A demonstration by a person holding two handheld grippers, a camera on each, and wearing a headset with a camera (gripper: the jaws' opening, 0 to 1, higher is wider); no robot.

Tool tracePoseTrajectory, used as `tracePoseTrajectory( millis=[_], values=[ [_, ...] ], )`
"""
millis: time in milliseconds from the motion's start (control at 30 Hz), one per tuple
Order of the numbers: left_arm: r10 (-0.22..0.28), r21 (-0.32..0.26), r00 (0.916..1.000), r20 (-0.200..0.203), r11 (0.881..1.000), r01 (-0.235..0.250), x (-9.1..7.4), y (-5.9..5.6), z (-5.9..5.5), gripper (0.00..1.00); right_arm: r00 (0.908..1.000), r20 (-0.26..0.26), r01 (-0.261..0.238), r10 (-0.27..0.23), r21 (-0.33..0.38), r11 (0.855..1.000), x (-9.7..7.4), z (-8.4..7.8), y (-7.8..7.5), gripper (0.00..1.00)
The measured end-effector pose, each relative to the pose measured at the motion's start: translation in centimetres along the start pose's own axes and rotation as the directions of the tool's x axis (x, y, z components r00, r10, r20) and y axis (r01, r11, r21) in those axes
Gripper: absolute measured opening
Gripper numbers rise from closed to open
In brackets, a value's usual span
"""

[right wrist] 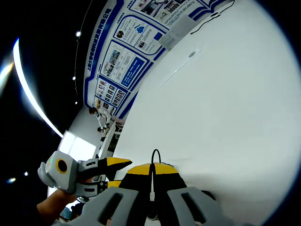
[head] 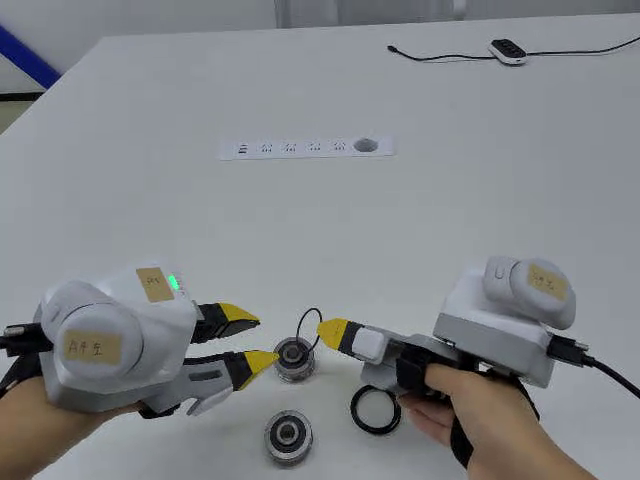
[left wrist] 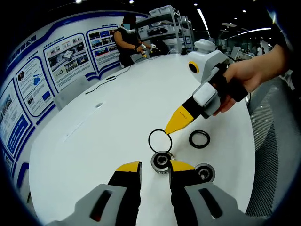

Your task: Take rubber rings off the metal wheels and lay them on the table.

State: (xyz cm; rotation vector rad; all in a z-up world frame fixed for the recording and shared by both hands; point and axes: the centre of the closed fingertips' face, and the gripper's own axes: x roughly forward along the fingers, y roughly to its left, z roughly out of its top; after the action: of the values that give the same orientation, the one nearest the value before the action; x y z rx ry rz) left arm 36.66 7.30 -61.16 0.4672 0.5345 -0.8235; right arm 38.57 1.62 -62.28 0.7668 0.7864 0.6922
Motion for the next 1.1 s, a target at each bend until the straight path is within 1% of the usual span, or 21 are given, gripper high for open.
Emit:
tracePoseTrajectory(
  millis=[300, 333, 433, 500, 567, 700, 767, 867, 967, 1100],
  values=[
    [0.047, -0.049, 0.9984, 0.030, 0.998, -0.045, -1.6, -0.1, 0.0, 0.26, 0.9996, 0.009, 0.027, -0.027, 0.021, 0.999, -1.8, -0.8, -0.9, 0.02],
    [0.051, -0.058, 0.9982, 0.032, 0.997, -0.049, -1.7, -0.2, 0.0, 0.27, 0.9995, 0.011, 0.028, -0.028, 0.026, 0.999, -2.0, -0.9, -1.0, 0.02],
    [0.066, -0.091, 0.9963, 0.054, 0.994, -0.061, -2.3, -0.3, 0.0, 0.27, 0.9993, 0.011, 0.036, -0.036, 0.034, 0.999, -2.6, -1.3, -1.3, 0.02],
    [0.078, -0.104, 0.9951, 0.061, 0.992, -0.071, -2.7, -0.4, 0.0, 0.29, 0.9990, 0.013, 0.042, -0.042, 0.043, 0.998, -3.1, -1.5, -1.6, 0.02],
    [0.082, -0.116, 0.9946, 0.064, 0.990, -0.074, -3.0, -0.5, -0.2, 0.31, 0.9986, 0.014, 0.050, -0.051, 0.049, 0.998, -3.6, -1.8, -1.9, 0.02],
    [0.090, -0.133, 0.9939, 0.064, 0.988, -0.081, -3.6, -0.7, -0.5, 0.31, 0.9979, 0.017, 0.060, -0.062, 0.073, 0.996, -4.6, -2.3, -2.4, 0.02],
    [0.087, -0.150, 0.9937, 0.071, 0.986, -0.075, -3.8, -0.9, -0.5, 0.32, 0.9972, 0.014, 0.071, -0.073, 0.082, 0.994, -4.9, -2.6, -2.7, 0.02],
    [0.098, -0.173, 0.9919, 0.081, 0.981, -0.083, -4.2, -1.2, -0.8, 0.34, 0.9960, 0.013, 0.087, -0.089, 0.094, 0.992, -5.7, -3.1, -3.3, 0.02],
    [0.102, -0.182, 0.9914, 0.082, 0.980, -0.086, -4.4, -1.5, -1.0, 0.34, 0.9944, 0.015, 0.102, -0.105, 0.110, 0.989, -6.2, -3.5, -3.8, 0.02],
    [0.103, -0.185, 0.9916, 0.079, 0.979, -0.087, -4.6, -1.8, -1.2, 0.37, 0.9928, 0.013, 0.117, -0.119, 0.111, 0.987, -6.5, -3.8, -4.2, 0.02]
  ],
)
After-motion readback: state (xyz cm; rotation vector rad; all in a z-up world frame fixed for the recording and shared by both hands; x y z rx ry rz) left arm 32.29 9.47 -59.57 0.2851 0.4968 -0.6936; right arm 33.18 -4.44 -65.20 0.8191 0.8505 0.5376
